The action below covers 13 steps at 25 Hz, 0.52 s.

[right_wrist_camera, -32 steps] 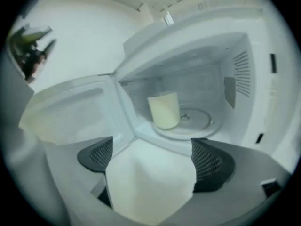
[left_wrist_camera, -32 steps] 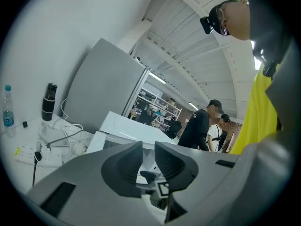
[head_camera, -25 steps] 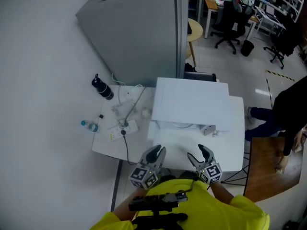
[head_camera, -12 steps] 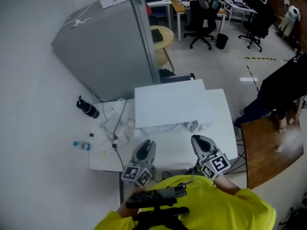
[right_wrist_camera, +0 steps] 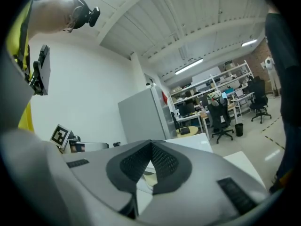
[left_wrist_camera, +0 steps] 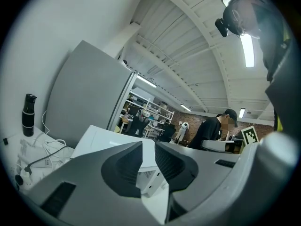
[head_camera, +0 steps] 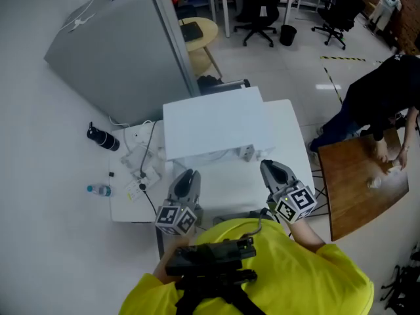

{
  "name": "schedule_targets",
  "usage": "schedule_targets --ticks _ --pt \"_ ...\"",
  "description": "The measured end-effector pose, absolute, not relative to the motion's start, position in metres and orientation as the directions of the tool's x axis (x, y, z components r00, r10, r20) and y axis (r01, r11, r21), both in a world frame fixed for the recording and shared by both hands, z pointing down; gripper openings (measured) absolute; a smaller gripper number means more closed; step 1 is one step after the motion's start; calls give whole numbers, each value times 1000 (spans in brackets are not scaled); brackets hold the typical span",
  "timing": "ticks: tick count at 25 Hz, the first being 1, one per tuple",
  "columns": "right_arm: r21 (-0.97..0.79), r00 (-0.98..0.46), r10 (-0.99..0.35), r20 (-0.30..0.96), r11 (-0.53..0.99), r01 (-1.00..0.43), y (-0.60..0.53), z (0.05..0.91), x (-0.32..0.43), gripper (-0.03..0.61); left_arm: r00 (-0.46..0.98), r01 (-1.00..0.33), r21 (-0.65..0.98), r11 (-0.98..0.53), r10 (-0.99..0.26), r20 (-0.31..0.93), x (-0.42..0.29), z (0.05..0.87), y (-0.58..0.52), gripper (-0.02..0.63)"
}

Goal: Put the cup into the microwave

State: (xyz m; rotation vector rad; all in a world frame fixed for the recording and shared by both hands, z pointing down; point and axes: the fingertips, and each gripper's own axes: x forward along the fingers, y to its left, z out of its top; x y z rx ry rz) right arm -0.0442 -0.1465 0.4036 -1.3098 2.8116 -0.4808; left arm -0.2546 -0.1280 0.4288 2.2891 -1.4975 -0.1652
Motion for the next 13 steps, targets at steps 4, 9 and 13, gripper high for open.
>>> schedule_targets --ticks 4,9,13 --pt "-279 -663 -739 118 616 -737 -145 402 -46 5 411 -857 389 -338 -904 119 -253 429 -128 71" --pt "-273 -674 -728 125 628 -729 -147 405 -49 5 391 -864 395 -312 -911 135 -255 437 -126 71" --pt "-280 -679 -724 126 630 -724 -149 407 -50 5 371 -868 403 -288 -918 142 -257 443 -122 71"
